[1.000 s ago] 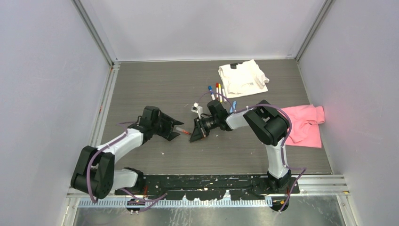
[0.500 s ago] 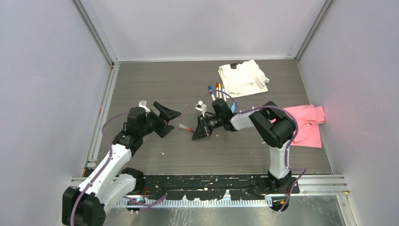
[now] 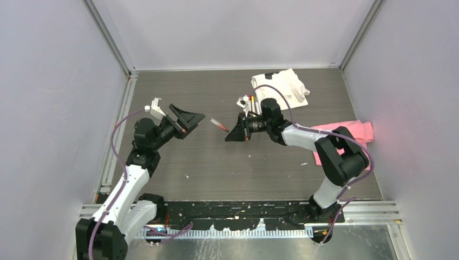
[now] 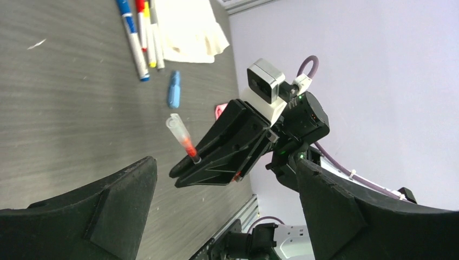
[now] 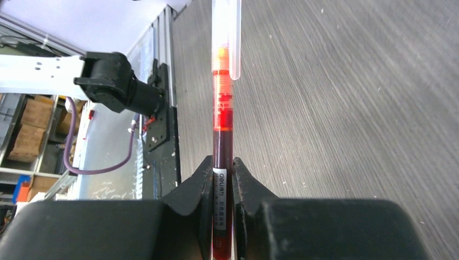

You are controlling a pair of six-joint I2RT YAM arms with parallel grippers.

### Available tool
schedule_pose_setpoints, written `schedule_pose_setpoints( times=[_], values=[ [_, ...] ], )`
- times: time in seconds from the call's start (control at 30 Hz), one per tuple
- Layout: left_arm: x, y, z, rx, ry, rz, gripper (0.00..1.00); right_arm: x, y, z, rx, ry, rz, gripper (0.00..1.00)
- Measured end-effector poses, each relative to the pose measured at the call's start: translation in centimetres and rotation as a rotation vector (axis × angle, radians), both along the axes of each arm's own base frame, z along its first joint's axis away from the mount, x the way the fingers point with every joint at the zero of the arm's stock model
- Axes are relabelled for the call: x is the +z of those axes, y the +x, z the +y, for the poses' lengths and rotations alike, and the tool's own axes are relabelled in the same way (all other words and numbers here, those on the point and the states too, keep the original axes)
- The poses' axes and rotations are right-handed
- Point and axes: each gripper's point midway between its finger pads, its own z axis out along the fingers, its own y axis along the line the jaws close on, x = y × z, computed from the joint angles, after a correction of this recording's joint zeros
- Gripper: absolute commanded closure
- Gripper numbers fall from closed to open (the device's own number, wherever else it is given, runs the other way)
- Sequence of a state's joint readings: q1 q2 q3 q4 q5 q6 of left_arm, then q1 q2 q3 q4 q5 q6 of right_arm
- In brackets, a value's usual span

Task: Insert the pens into the pen caps
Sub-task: Press the pen cap onto the pen.

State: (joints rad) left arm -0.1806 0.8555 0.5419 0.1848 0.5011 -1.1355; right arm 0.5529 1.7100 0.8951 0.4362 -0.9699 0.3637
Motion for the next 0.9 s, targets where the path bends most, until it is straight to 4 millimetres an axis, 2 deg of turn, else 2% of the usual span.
schedule_pose_setpoints(
  times=[0.17,0.33,0.57,0.9],
  values=[
    [2.3,1.2,-0.8,-0.043,-0.043,-0.100,0.02,3.2,0.3,-0.7,-0.014,0.061,-0.033,0.99],
    [3.3,1.9,-1.8,-0.082,-0.068,-0.139,0.06,4.9,0.4,-0.8,-0.015,0.116,-0.022,0.99],
    [3.6,1.3,-4.6,-0.159,-0.079,-0.169,0.14,6.0,0.0,-0.7,-0.004,0.158,0.006,0.99],
    [2.7,2.6,-6.3,-0.149,-0.074,-0.142,0.33,6.5,-0.2,-0.7,0.001,0.178,0.015,0.99]
  ],
)
